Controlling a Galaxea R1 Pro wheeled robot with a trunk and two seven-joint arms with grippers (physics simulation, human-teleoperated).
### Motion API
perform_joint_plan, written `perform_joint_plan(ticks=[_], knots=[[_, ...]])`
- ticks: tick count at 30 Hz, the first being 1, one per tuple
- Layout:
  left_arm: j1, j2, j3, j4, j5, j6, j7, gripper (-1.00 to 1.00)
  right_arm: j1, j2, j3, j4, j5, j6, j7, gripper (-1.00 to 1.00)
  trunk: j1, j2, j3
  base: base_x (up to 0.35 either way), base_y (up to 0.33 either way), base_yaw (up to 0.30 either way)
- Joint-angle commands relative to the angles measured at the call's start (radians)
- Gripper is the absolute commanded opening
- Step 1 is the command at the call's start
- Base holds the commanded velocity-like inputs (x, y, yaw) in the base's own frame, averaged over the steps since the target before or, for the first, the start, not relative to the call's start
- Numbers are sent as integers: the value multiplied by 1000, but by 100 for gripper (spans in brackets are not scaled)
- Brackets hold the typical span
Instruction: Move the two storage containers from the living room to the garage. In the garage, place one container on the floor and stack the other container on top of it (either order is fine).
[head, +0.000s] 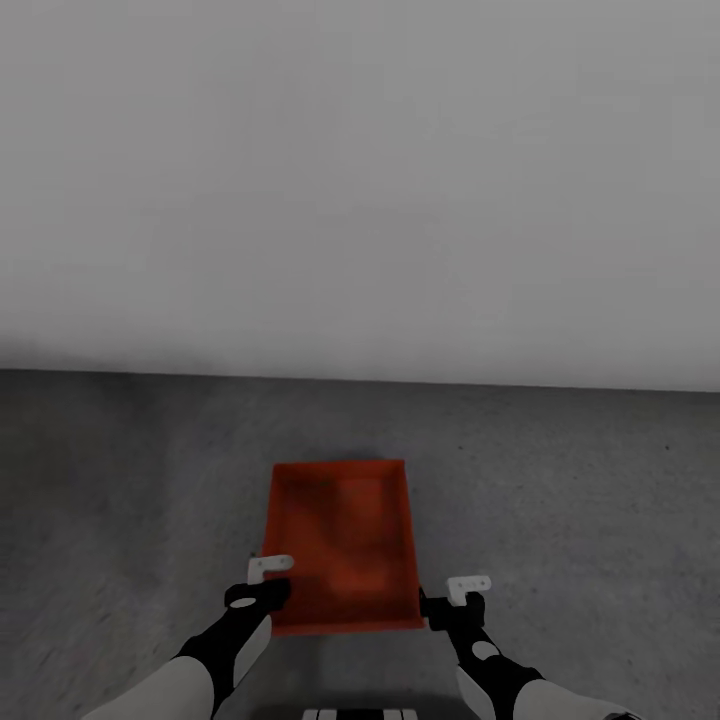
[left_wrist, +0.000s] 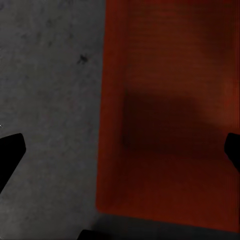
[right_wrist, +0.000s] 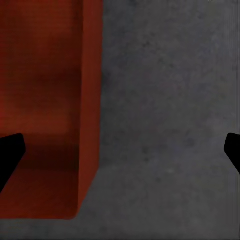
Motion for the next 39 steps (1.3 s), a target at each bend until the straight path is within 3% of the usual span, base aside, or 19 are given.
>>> perform_joint_plan(ticks=[1, 39], knots=[[0, 0, -9, -2, 11, 3, 6, 100, 0, 0, 9, 1, -6, -3, -5, 100, -4, 7, 3, 0, 0, 0], [0, 4, -10, -2, 11, 3, 6, 100, 0, 0, 7, 1, -8, -3, -5, 100, -150, 273, 122, 0, 0, 0]])
